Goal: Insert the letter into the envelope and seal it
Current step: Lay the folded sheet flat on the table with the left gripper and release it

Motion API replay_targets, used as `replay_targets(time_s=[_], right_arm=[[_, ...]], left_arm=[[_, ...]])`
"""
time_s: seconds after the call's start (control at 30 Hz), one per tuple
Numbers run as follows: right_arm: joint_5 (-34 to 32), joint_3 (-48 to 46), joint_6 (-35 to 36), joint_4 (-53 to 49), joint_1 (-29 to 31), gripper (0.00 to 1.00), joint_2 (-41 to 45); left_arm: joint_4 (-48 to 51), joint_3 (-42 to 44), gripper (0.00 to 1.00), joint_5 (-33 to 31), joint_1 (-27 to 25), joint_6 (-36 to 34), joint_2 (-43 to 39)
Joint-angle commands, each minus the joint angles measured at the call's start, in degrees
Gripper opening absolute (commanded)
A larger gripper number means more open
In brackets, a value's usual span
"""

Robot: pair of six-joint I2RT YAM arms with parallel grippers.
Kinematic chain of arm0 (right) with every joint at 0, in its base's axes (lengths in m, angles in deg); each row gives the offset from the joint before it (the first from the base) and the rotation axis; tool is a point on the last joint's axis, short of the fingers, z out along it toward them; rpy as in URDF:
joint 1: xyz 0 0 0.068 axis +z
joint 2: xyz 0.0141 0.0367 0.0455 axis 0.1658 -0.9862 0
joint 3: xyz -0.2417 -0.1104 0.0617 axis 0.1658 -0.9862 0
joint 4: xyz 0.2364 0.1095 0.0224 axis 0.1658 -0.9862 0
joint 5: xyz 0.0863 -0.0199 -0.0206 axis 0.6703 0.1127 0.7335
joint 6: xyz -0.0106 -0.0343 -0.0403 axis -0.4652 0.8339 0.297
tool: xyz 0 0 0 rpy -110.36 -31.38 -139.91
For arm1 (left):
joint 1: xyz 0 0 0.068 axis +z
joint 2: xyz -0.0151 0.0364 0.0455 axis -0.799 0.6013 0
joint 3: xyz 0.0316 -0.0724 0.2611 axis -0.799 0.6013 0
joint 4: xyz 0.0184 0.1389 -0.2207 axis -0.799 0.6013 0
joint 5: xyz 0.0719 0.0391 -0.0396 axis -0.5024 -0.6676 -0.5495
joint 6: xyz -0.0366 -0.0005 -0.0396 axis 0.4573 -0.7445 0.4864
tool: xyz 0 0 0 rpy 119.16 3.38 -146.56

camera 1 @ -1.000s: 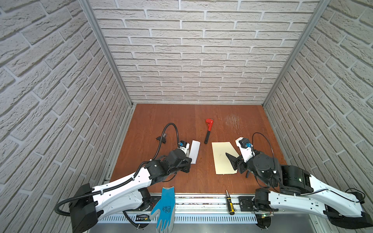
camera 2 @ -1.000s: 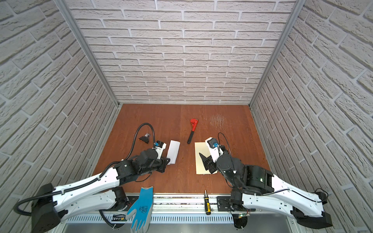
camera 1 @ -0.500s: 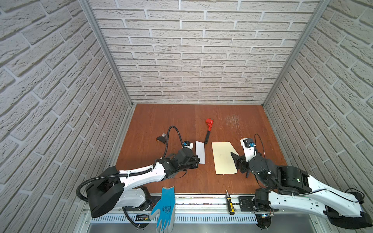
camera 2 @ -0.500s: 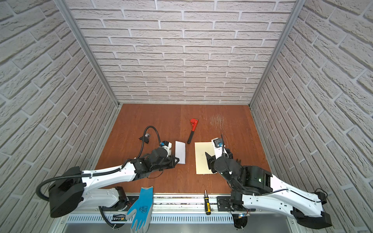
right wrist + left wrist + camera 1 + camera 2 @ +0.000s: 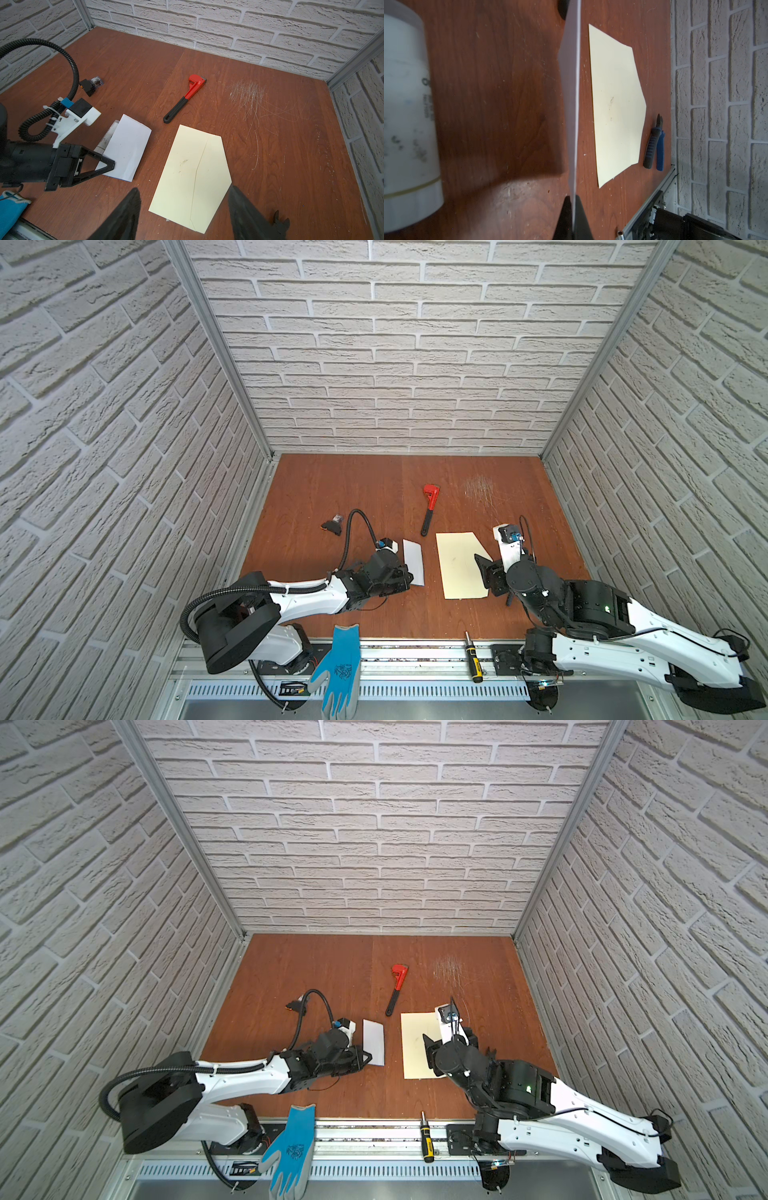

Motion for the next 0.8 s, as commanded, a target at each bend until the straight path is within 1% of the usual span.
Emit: replay_targets(time_s=[0.0,0.13,0.17,0.23,0.27,0.33,0.47,0.53,0.7,0.77], right_arm=[[0.40,-0.74,-0.76,0.49,-0.69,0.67,-0.46],[0.91,-0.98,-0.50,0.75,-1.60,0.67,-1.20],[1.10,-1.13,-0.34,0.75,-1.99,0.68,-1.46],[1.35,-1.51,-0.45,0.60,-3.05,0.68,-1.95],[1.68,-1.83,-0.67,0.37,-4.05,0.67,-2.21],[3.43,-2.46,-0.68,0.23,-6.49,0.67,-2.81],[10.07,-4.21,-0.60,1.40,-12.85,0.67,-3.78],[12.88,-4.88,-0.57,1.97,-15.49,0.67,-4.43],[16.40,-5.30,-0.90,1.92,-19.69,0.70,-6.19],[17.37,-5.43,-1.27,1.55,-21.64,0.72,-6.42]], left_arm=[[-4.34,2.37,0.00,1.54,-0.33,1.42,1.08],[-2.98,3.29,0.00,1.42,-0.33,1.88,1.53],[-2.47,3.24,0.02,1.27,-0.33,2.08,1.52],[-2.52,3.80,0.17,1.17,-0.33,2.68,1.54],[-2.53,4.05,0.22,1.12,-0.33,2.80,1.48],[-2.32,4.25,0.25,1.15,-0.41,2.71,1.29],[-0.75,4.04,0.27,1.15,-0.42,2.19,0.28],[0.84,3.36,0.31,1.15,-0.42,1.44,-0.33],[3.97,2.51,0.41,0.89,-0.42,0.18,-2.51],[5.44,2.26,0.43,0.56,-0.42,-0.10,-3.43]])
